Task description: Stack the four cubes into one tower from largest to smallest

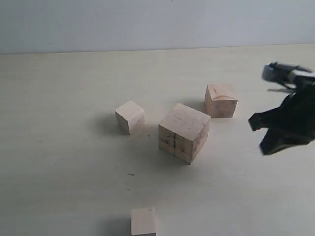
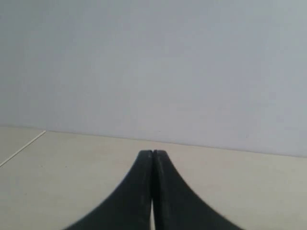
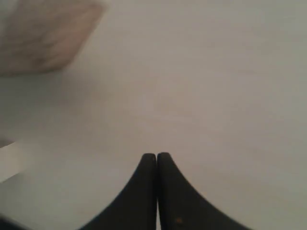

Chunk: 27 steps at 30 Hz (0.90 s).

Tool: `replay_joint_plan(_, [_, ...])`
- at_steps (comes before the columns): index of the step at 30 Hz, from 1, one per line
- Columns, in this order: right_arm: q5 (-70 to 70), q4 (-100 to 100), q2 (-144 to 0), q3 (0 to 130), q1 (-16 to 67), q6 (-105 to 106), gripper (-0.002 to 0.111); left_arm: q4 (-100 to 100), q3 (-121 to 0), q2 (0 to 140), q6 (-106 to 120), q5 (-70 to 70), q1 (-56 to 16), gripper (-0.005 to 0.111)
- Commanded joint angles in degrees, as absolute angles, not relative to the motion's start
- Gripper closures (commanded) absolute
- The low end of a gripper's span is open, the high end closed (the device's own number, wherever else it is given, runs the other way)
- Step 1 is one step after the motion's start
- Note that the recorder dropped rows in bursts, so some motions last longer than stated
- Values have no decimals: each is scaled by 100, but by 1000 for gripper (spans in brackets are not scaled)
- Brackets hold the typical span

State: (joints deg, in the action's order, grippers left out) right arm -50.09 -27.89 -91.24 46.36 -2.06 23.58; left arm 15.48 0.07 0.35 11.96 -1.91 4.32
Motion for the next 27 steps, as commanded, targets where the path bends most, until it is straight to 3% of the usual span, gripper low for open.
replay_joint_plan(1, [-5331, -5388, -9571, 4654, -201, 4374, 108, 1587, 0, 0, 1208, -189, 406, 107])
replay_joint_plan(15, [-3906, -6601, -10505, 4977, 241, 5290, 108, 1587, 0, 0, 1208, -189, 406, 107])
replay_joint_plan(27, [-3837, -6717, -10937, 5867, 527, 5220, 108, 1587, 0, 0, 1208, -189, 406, 107])
